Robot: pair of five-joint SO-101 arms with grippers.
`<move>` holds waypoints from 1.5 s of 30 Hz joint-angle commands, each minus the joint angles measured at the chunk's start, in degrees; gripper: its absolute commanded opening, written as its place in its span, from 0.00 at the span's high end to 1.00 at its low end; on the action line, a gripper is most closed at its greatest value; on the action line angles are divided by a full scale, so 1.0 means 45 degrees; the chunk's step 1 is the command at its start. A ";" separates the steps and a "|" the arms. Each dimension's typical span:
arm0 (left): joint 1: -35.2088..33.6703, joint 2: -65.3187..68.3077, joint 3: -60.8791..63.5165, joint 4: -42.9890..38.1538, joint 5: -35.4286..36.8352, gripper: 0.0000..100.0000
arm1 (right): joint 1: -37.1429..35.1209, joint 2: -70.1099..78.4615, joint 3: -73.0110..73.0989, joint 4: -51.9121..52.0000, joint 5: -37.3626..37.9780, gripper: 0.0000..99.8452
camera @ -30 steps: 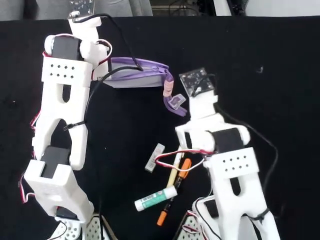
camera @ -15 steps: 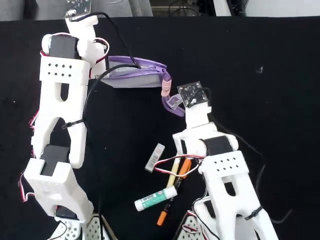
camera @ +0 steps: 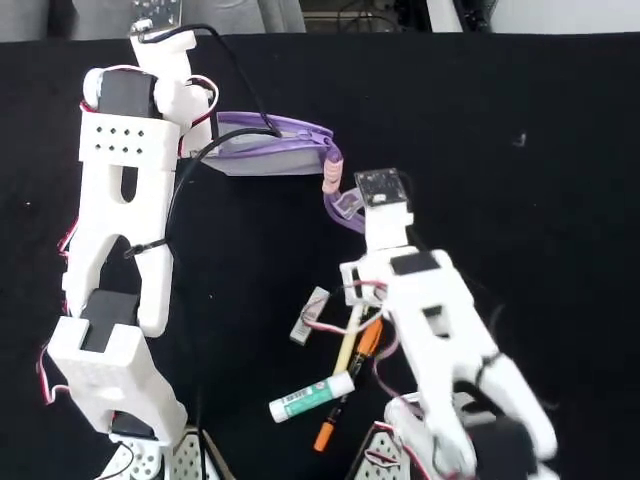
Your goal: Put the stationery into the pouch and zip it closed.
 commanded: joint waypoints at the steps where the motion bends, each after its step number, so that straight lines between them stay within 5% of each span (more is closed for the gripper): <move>1: -0.0459 0.0352 -0.0010 0.0000 -0.0059 0.97 | 0.0020 0.1631 -0.1338 -0.0234 -0.0313 0.67; 12: -0.0459 0.0371 -0.0010 -0.0039 -0.0059 0.97 | 0.0000 0.3839 -0.2647 -0.0156 -0.0918 0.67; 20: -0.0459 0.0371 -0.0010 -0.0020 -0.0059 0.97 | 0.0020 0.3839 -0.2667 -0.0176 -0.1016 0.99; 36: -0.0088 0.0293 -0.0010 0.0020 -0.0059 0.97 | 0.0137 0.3604 -0.3038 -0.0078 -0.0547 0.99; 45: 0.0869 -0.0020 -0.0420 0.0606 0.0078 0.97 | 0.1661 -0.0674 -0.3976 0.0664 -0.0098 0.99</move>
